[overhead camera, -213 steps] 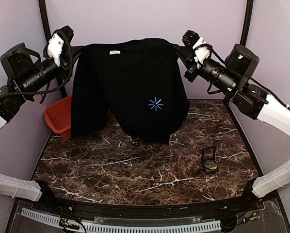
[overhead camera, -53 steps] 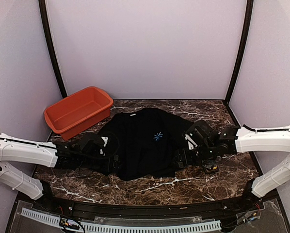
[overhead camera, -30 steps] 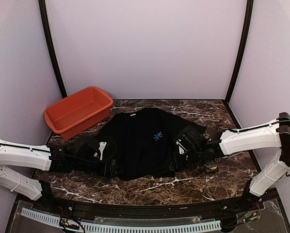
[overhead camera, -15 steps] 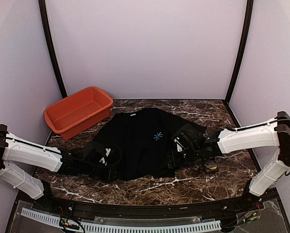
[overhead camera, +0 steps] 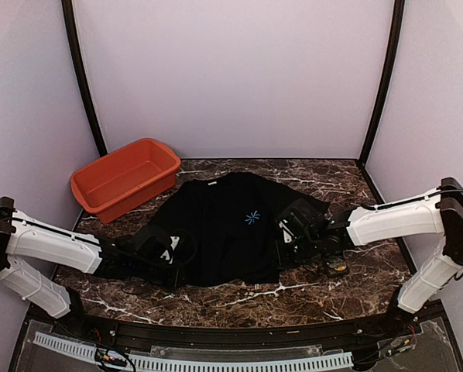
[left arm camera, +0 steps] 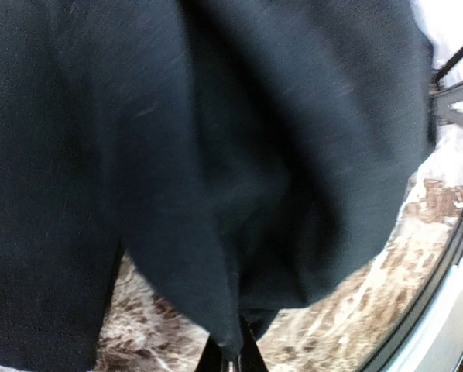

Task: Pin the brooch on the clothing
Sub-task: Smooth out the flattened clothing at the center of the board.

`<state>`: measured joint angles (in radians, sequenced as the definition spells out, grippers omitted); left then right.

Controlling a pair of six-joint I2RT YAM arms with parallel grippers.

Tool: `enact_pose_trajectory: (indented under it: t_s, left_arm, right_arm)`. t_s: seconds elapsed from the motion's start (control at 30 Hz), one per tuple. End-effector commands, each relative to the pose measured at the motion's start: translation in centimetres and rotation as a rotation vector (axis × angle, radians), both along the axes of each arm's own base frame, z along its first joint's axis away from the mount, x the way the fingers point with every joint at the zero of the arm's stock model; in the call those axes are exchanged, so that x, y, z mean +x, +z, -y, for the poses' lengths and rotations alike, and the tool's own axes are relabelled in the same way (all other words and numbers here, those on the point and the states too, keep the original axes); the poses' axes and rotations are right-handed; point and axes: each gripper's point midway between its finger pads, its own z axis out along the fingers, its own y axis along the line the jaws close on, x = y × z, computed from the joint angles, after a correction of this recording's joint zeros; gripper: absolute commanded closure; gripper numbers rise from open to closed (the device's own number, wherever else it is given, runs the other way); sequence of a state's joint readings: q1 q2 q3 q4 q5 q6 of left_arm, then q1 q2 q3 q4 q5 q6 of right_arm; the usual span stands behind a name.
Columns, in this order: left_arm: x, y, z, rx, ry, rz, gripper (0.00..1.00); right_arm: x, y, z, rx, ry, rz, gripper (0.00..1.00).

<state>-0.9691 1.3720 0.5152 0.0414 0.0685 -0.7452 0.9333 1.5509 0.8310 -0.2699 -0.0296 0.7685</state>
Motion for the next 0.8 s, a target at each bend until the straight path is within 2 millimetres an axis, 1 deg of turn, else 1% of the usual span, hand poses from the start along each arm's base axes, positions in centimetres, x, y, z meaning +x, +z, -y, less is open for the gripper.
enact_pose_trajectory:
  t_s: [0.0,0.03,0.07,0.1,0.13,0.17,0.2,0.23,0.27,0.3,0.37,0.43,0.5,0.53,0.6,0.67,0.73,0.77]
  left_arm:
    - [1.2,4.7,1.3,-0.074,-0.032,0.116,0.99]
    - [1.4,6.0,1.3,-0.085,-0.04,0.149,0.99]
    - [1.5,6.9,1.4,-0.095,-0.046,0.171,0.99]
    - [1.8,8.6,1.5,-0.113,-0.06,0.216,0.99]
    - [1.9,9.5,1.5,-0.118,-0.064,0.238,0.99]
    - [2.1,11.2,1.5,-0.127,-0.079,0.274,0.99]
    - [2.3,12.0,1.4,-0.125,-0.077,0.299,0.99]
    - [2.5,13.3,1.1,-0.121,-0.079,0.328,0.99]
    - [2.5,13.7,0.9,-0.114,-0.077,0.34,0.99]
    - [2.5,14.7,0.8,-0.115,-0.086,0.355,0.99]
    - [2.3,15.4,0.5,-0.111,-0.09,0.359,0.99]
    - [2.1,15.9,0.2,-0.111,-0.086,0.358,0.99]
    - [1.9,16.2,-0.2,-0.117,-0.075,0.355,0.99]
    - [1.9,16.6,-0.4,-0.124,-0.069,0.361,0.99]
    - [1.9,16.7,-0.7,-0.121,-0.06,0.362,0.99]
    - [1.9,16.6,-0.7,-0.118,-0.056,0.361,0.99]
    - [2.0,16.4,-0.7,-0.115,-0.054,0.356,0.99]
    - [2.0,16.3,-0.6,-0.118,-0.051,0.354,0.99]
  right_arm:
    - [0.5,0.3,-0.1,0.002,0.019,0.034,0.99]
    - [0.8,1.0,-0.3,0.008,0.034,0.06,0.99]
    - [1.0,1.9,-0.6,0.018,0.06,0.095,0.98]
    - [1.3,3.0,-0.9,0.023,0.086,0.13,0.97]
    - [1.5,4.1,-1.2,0.031,0.118,0.165,0.93]
    - [2.1,5.4,-1.2,0.026,0.137,0.22,0.86]
    - [2.5,6.6,-1.4,0.025,0.167,0.27,0.78]
    - [2.7,7.8,-1.5,0.026,0.196,0.315,0.71]
    - [2.8,9.0,-1.7,0.023,0.241,0.364,0.66]
    - [2.9,9.9,-1.9,0.017,0.285,0.409,0.61]
    - [2.9,11.3,-2.1,-0.003,0.375,0.489,0.53]
    - [2.2,11.6,-2.6,-0.017,0.489,0.548,0.48]
    - [0.6,11.5,-3.6,-0.009,0.645,0.597,0.45]
    - [-0.5,10.8,-3.9,-0.021,0.755,0.638,0.44]
    - [-3.4,9.7,-4.9,-0.007,0.955,0.711,0.41]
    - [-5.5,8.9,-5.4,0.005,1.09,0.794,0.4]
    - [-6.7,8.2,-5.7,0.019,1.166,0.833,0.39]
    - [-6.8,7.7,-5.7,0.011,1.186,0.837,0.4]
